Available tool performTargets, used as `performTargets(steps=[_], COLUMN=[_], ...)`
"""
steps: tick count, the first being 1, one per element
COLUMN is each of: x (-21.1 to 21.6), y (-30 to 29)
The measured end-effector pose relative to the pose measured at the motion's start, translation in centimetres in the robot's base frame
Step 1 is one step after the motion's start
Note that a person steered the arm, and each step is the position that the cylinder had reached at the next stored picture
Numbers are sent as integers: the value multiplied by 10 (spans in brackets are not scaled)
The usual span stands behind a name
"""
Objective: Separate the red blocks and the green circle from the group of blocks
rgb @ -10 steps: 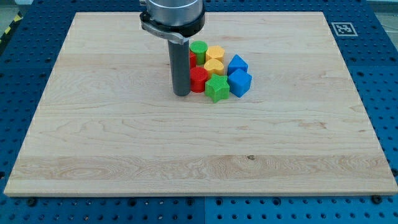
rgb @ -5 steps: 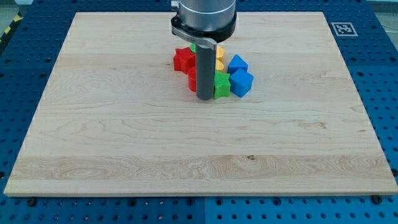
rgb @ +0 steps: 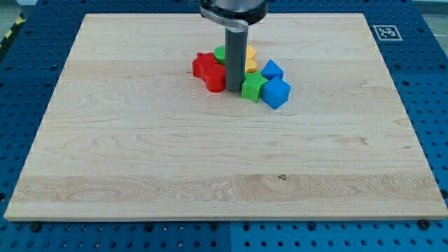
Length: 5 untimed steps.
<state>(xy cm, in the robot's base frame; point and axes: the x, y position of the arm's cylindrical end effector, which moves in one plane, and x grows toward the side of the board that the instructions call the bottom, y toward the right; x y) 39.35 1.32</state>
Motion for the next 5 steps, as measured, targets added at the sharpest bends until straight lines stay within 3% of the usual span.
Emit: performTargets(steps=[3,5], x=[-43,-58], y=[0,-34])
